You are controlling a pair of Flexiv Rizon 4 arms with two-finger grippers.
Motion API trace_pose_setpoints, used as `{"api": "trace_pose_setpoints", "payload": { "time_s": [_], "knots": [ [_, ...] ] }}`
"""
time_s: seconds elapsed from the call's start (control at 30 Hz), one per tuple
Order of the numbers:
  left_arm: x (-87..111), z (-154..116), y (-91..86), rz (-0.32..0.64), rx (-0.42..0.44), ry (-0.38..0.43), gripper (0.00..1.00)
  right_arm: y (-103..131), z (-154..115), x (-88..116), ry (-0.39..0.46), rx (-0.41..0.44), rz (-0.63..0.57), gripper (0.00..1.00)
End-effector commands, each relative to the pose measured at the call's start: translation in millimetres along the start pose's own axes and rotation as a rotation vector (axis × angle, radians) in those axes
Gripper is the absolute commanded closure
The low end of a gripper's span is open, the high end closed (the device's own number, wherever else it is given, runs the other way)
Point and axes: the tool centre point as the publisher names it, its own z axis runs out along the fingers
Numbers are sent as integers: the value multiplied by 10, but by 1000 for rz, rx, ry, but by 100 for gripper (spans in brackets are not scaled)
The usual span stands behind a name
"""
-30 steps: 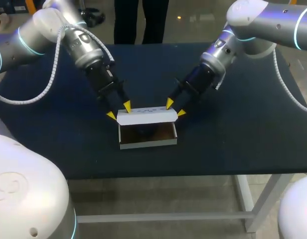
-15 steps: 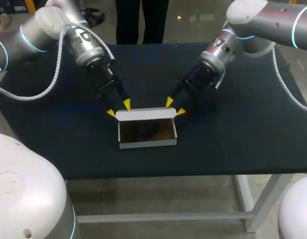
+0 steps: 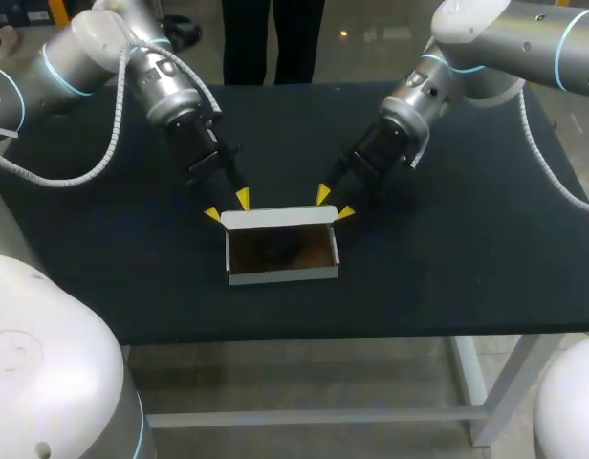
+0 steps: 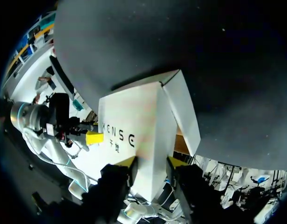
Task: Assemble the packaging by folding the flat box into shape, placing the metal phone stand inside, and closing the box properly
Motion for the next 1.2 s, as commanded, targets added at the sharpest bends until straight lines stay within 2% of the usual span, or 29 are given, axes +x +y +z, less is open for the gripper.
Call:
{"api": "trace_pose_setpoints", "payload": {
  "time_s": [0.03,0.8,1.2],
  "knots": [
    [33,-49,-56,-3,-36,-6,48,32,-16,55,-8,11,1,55],
    [106,-124,-102,-13,-77,4,53,61,-30,170,-20,18,11,56],
    [124,-107,-140,-1,-53,69,57,114,-22,196,-23,27,15,56]
  ]
}}
